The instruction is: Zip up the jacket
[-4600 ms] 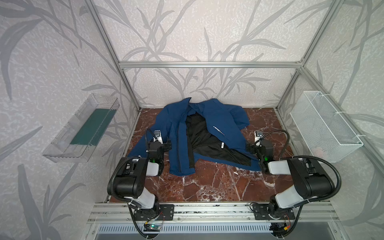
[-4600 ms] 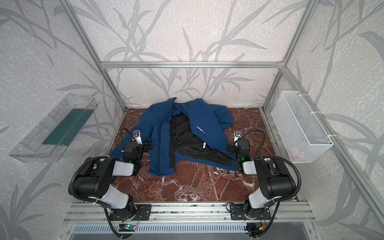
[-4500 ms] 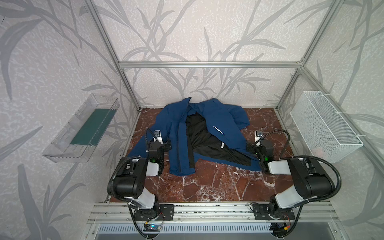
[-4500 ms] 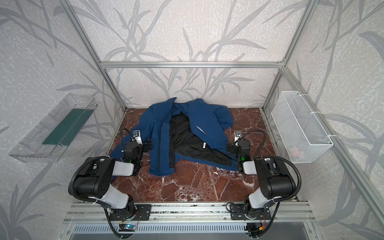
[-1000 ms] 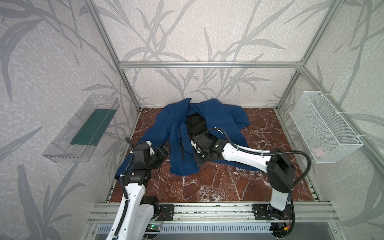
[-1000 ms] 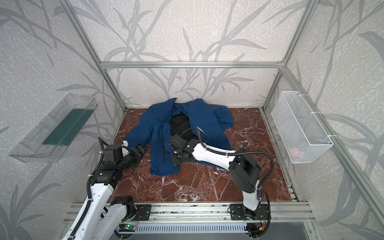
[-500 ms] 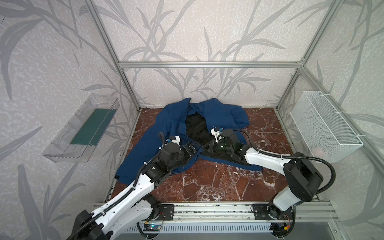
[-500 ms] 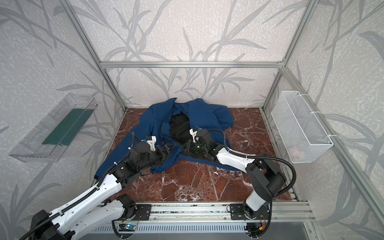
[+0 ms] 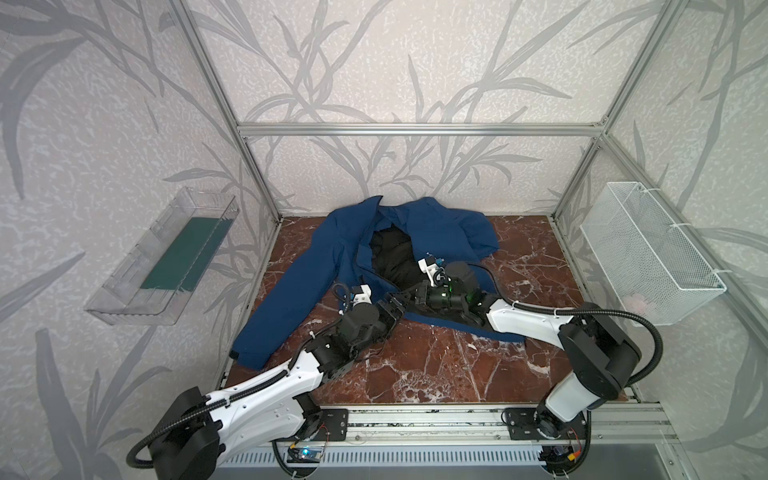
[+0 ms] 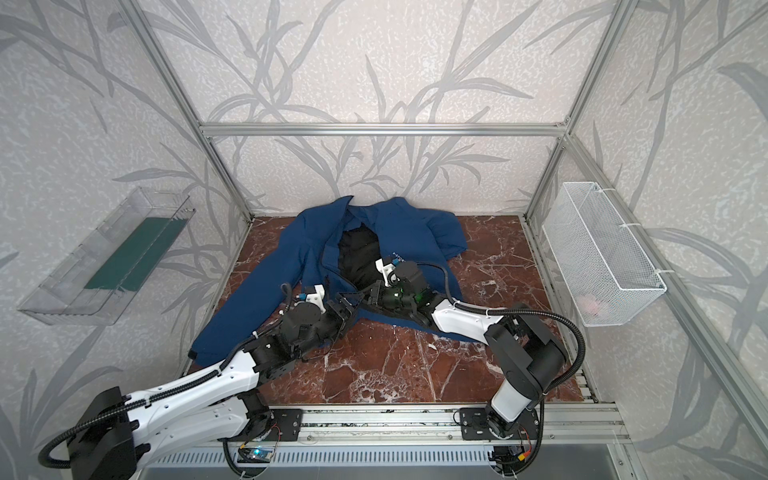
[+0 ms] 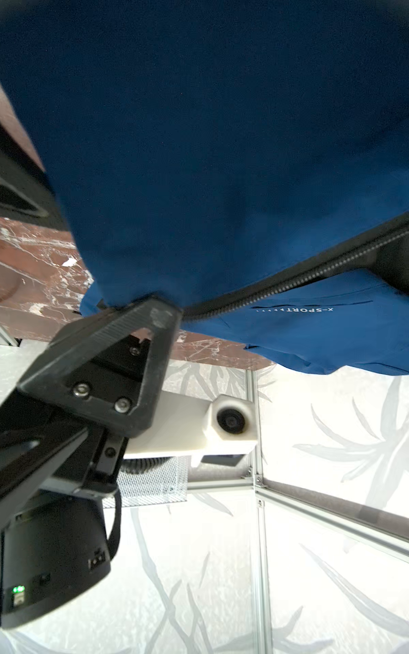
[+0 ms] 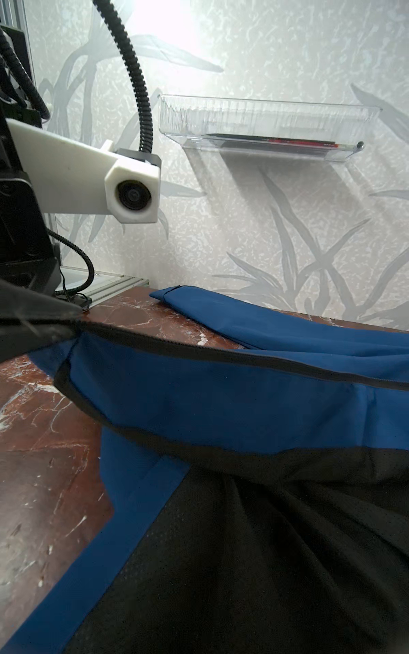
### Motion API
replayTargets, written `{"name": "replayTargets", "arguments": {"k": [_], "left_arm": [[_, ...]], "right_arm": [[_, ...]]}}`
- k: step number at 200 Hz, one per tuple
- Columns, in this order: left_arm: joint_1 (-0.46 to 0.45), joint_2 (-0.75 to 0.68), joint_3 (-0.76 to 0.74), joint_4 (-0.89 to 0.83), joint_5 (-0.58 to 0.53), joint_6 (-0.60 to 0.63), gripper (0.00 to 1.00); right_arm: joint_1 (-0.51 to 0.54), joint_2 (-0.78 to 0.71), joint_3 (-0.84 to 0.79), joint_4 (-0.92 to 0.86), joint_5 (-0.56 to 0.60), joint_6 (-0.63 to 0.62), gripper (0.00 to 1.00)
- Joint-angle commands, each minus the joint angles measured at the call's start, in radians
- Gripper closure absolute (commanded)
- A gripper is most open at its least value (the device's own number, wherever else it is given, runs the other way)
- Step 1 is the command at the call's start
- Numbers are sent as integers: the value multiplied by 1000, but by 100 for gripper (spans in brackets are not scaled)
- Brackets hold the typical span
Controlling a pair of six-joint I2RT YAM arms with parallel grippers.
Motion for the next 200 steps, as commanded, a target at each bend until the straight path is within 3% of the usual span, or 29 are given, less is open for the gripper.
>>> {"name": "replayTargets", "arguments": {"k": [1,44,55,87,114,127,148,200], "left_arm": [[-4,-21,-24,66,-88,-41,12],[16,-36,-129,162,-207,-87,14],[29,-40,-142,170,-209,-84,20],[63,-56,-176,208,-199,-97,57],[73,-71,-171,176,-189,-76,96],[74,-76,-157,129,-174,-56,100],[74,-76,-134,68,-138,-22,100],[74,-49,-150,64,-82,-5,100]], "right_arm": [[-1,-6,-14,82,-24,31,100],[-1,-21,-36,112,-26,57,100],[-1,-27,-47,120,-23,63,100],[-1,-44,-84,157,-27,87,100],[-1,-49,-104,165,-39,87,100],[-1,-44,-104,147,-47,76,100],[-1,-27,-105,148,-64,76,90],[-1,27,-106,218,-124,125,90]]}}
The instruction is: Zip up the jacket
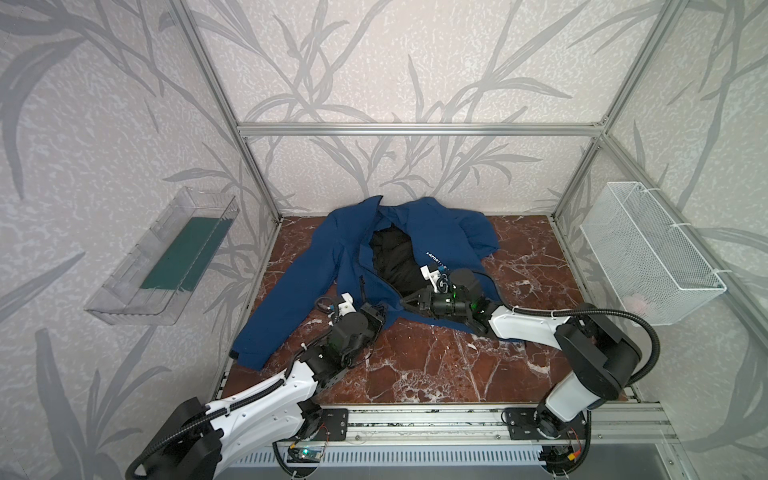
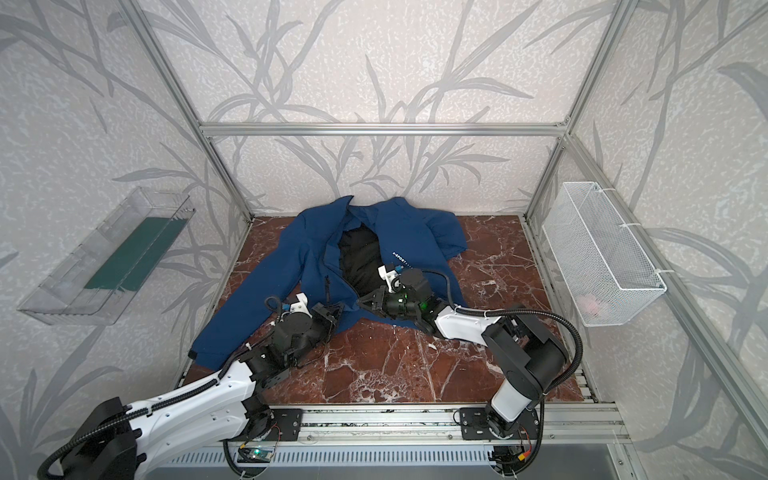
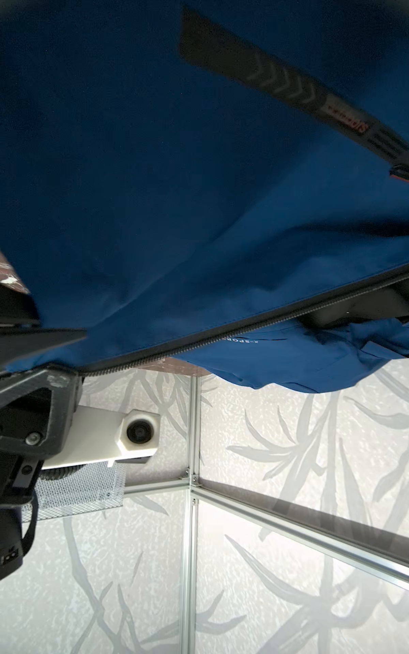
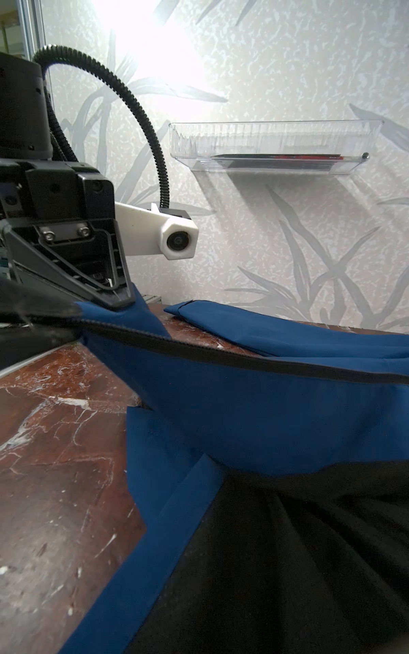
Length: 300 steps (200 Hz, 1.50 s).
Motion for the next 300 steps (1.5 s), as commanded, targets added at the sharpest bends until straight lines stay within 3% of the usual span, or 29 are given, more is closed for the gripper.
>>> {"name": "replayTargets", "arguments": {"k": [1,11,99,151,190,300], "left_arm": [[7,11,12,-17,24,20,100],[5,15,9,-11,27,23,100],[-3,-39,-10,-20,57,23,100],[-4,-87,-26,-30,64,20,100],[-3,-154,-47,-57,19,5,84],[-4,-145,-75,56,8,-31,70]], "right_arm": [[-1,18,-10,75,-52,27,90],[0,18,-22,92,-46,35,100],[15,159,-3,454,-29,229,100],[48,224,40,497,-8,261,100],[57,227,20,486,1,253,100],[80,244,8,493,15,262,100]]}}
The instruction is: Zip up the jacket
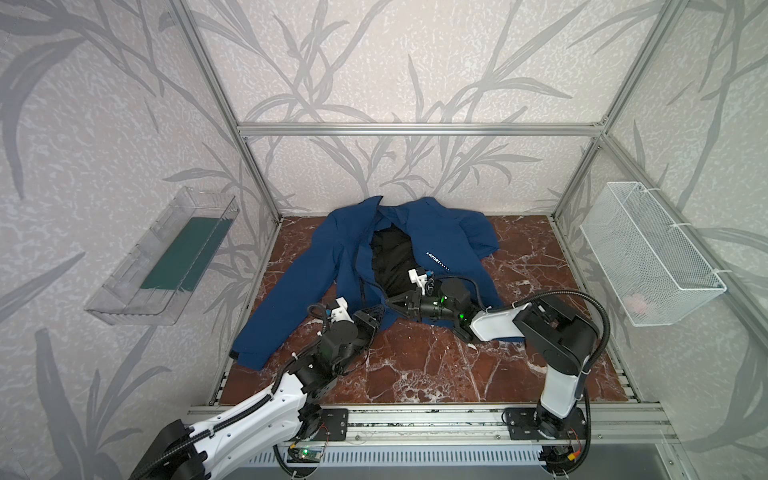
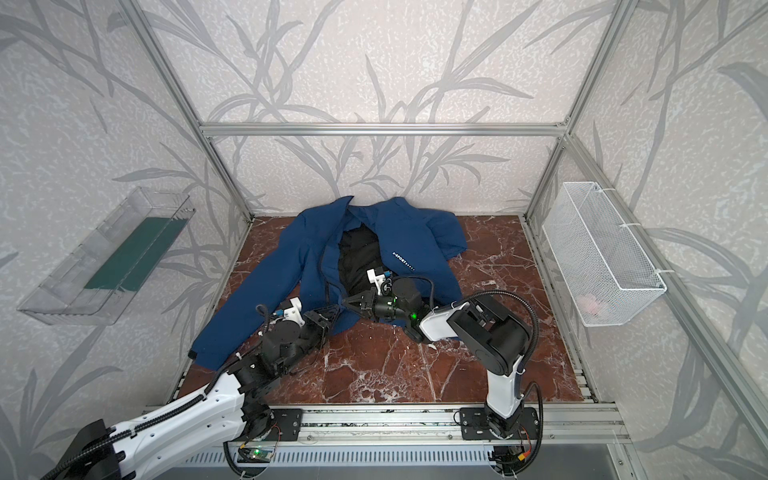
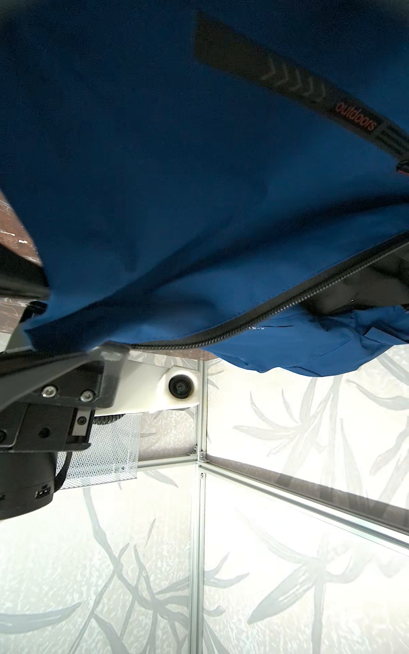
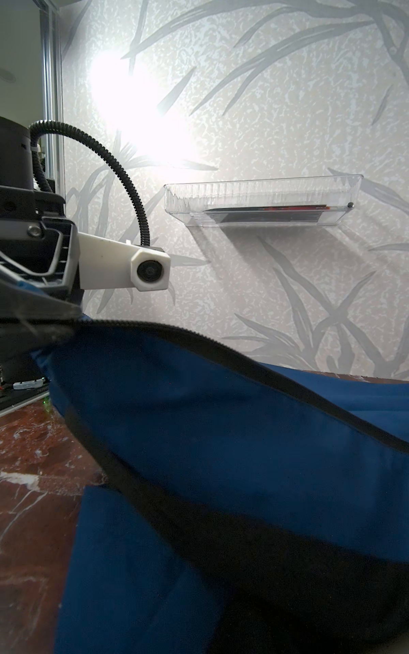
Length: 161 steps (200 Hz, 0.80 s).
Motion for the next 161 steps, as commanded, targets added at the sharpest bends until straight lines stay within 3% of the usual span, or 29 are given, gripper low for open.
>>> {"name": "replayTargets", "arguments": {"k": [1,63,136,161], "left_arm": [[-2,6,-4,60,-14,-13,70],[-3,18,-2,52,-8,-10,62],[-2,22,-1,49,-11,-10,87],[-3,15,-2,38,-13,-9,100]], "right_arm": [[14,18,-2,32,0,3,100],[19,24,3,21,-4,4,100],[25,14,22,-27,-14,-14,100],[25,9,26,-24,-17,-15,100]]}}
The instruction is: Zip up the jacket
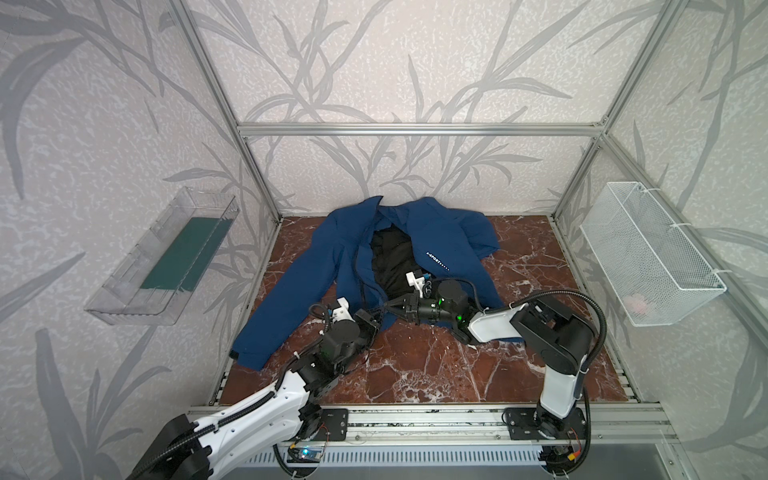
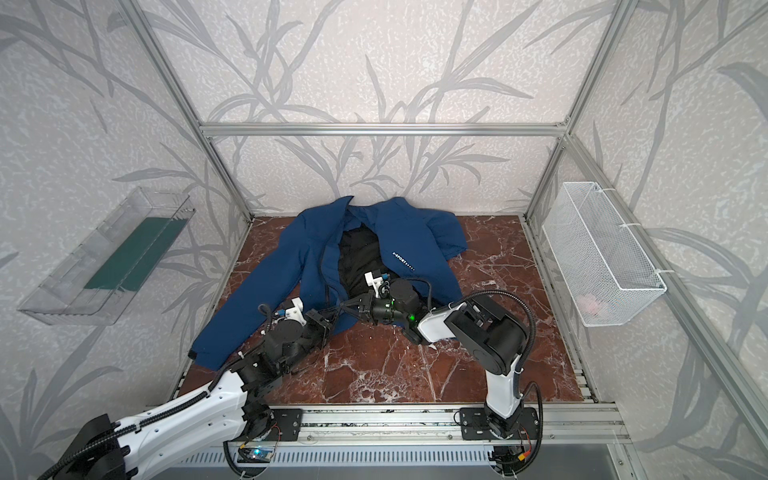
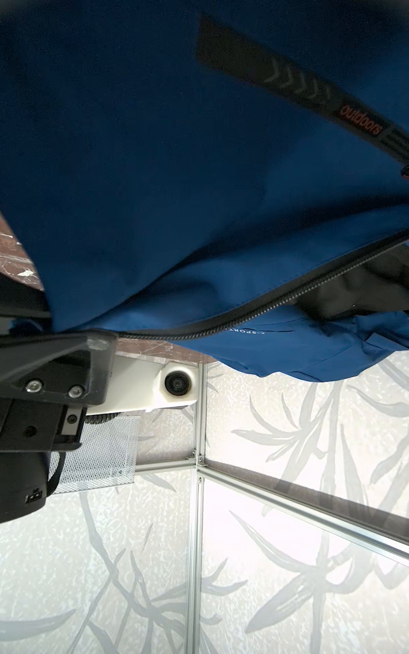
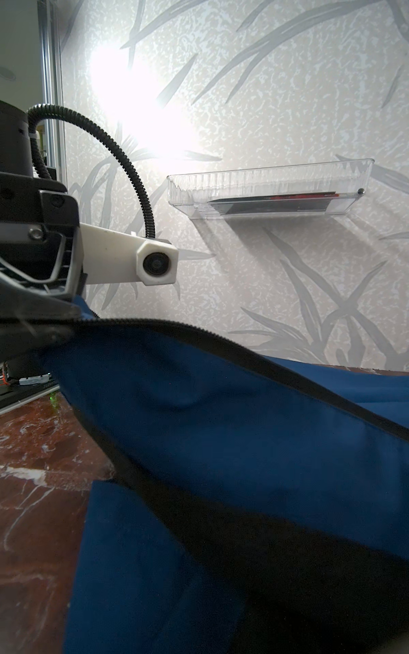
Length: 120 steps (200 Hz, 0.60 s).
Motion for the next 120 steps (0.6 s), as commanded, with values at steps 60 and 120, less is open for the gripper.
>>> {"name": "replayTargets", "arguments": {"k": [60,120], "left_arm": [[-2,-76,-15,-67,-40,6,100],[-2,-73,3,-126,-38,41,100]], "right_arm": [[-30,-23,-32,6,-27,-21,53],[-222,-409,-149,-696,39,-314,51]]}}
